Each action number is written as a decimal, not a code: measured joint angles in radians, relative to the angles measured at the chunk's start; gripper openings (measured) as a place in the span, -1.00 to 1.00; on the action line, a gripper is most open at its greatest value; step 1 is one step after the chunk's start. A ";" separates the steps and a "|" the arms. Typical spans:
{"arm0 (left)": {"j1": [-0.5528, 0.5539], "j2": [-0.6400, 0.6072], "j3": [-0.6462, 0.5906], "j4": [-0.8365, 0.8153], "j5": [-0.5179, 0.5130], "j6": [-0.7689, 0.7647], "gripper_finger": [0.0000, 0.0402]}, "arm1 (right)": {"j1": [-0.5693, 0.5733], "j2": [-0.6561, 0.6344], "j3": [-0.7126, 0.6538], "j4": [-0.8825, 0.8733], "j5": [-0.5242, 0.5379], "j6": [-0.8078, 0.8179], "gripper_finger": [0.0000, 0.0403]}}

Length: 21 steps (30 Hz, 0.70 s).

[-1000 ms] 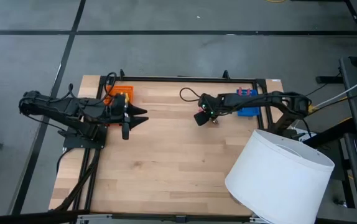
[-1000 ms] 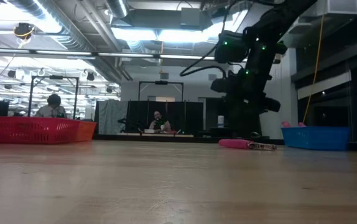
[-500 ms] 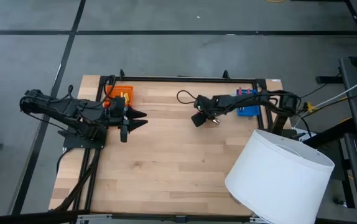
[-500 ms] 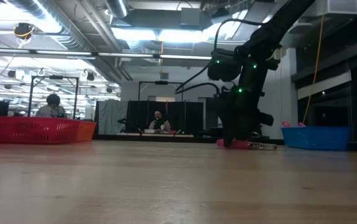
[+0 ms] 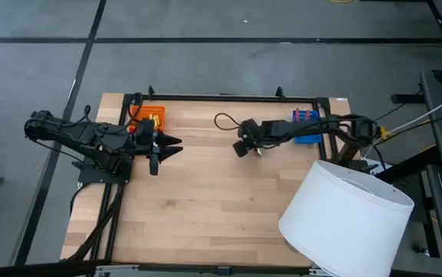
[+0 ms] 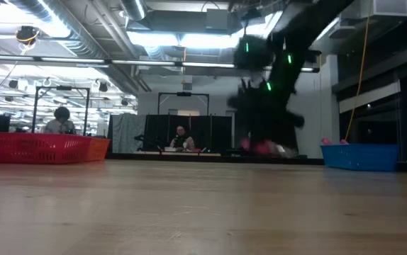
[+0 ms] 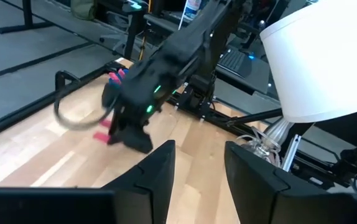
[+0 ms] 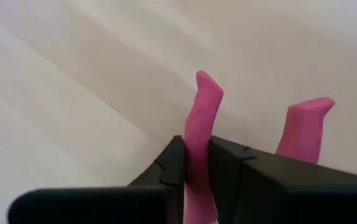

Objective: Pick & Place School Supplies
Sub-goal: Put the red pliers into the blue bin

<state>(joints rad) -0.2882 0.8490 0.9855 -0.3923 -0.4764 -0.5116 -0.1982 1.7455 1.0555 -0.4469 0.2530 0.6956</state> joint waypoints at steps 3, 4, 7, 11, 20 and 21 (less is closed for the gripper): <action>0.000 0.000 0.000 0.000 -0.003 0.019 -0.35 | 0.032 -0.071 0.080 -0.119 0.151 0.058 -0.80; 0.000 0.000 0.000 0.000 -0.003 0.024 -0.36 | 0.034 -0.092 0.106 -0.189 0.205 0.077 -0.80; 0.000 0.000 0.000 0.000 -0.004 0.041 -0.37 | 0.010 -0.151 0.148 -0.420 0.365 0.161 -0.80; 0.000 0.000 0.000 0.001 -0.005 0.074 -0.40 | -0.054 -0.234 0.088 -0.625 0.439 0.291 -0.80; 0.000 0.000 0.000 0.000 -0.004 0.086 -0.46 | -0.164 -0.511 -0.189 -0.550 0.514 0.417 -0.80; 0.000 0.000 0.000 0.000 -0.004 0.081 -0.47 | -0.171 -0.537 -0.216 -0.538 0.529 0.420 -0.80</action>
<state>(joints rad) -0.2882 0.8486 0.9859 -0.3923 -0.4801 -0.4301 -0.3697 1.2086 0.8396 -0.9848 0.7821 1.1160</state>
